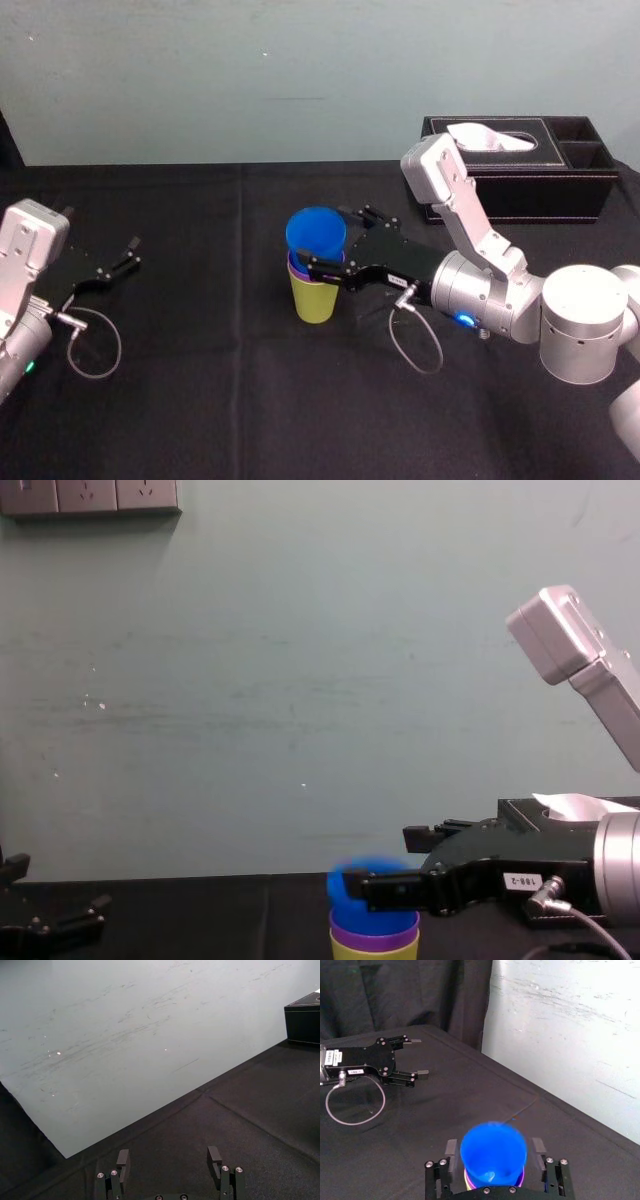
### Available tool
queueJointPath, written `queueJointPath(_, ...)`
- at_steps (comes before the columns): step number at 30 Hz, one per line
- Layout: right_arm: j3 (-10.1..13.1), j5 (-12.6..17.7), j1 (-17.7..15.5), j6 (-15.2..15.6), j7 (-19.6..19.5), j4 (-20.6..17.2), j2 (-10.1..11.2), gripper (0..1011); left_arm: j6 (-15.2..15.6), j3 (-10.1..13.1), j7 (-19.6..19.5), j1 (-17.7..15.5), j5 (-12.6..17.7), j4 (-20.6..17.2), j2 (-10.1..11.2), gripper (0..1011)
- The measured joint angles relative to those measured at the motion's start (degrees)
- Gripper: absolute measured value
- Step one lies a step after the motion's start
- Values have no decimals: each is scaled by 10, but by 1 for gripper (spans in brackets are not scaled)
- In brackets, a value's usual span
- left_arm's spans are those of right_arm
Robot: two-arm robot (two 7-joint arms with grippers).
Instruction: Stack the three plastic cups sequentially using one hand.
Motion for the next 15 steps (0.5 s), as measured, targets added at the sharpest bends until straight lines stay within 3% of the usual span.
queueJointPath(5, 0, 0, 0, 0, 0, 0, 0, 1003, 0, 0, 0, 0, 0, 0, 0, 1010)
queueJointPath(15, 0, 0, 0, 0, 0, -1, 0, 1003, 0, 0, 0, 0, 0, 0, 0, 1010)
